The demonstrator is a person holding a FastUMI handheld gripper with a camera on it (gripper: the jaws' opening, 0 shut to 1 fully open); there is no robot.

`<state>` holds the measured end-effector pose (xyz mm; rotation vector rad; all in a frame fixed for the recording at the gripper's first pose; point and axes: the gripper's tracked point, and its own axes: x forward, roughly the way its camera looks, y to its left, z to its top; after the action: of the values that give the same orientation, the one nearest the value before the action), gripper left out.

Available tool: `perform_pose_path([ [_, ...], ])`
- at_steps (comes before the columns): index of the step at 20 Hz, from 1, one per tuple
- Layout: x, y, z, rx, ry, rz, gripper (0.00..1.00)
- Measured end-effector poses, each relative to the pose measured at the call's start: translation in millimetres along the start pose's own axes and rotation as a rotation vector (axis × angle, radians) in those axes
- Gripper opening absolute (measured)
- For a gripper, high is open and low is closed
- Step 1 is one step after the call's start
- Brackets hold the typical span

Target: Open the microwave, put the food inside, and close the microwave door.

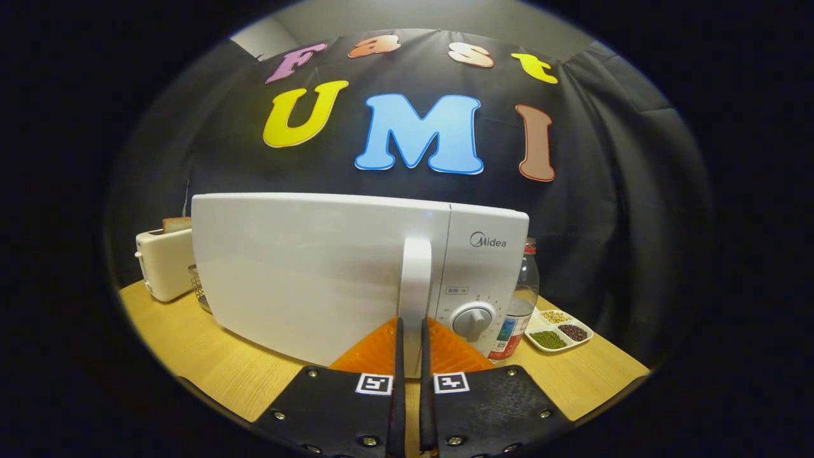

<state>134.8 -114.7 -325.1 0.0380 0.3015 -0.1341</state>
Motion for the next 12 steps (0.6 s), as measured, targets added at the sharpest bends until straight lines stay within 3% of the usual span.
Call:
perform_pose_path([
  [3, 0, 0, 1, 0.001, 0.014, -0.01, 0.1],
  [8, 23, 2, -5, 0.091, 0.057, 0.032, 0.33],
  [9, 29, 5, -8, 0.115, 0.079, 0.04, 0.33],
  [11, 21, 6, -5, 0.07, 0.053, 0.035, 0.16],
  [12, 24, 6, -6, 0.047, 0.041, 0.037, 0.17],
])
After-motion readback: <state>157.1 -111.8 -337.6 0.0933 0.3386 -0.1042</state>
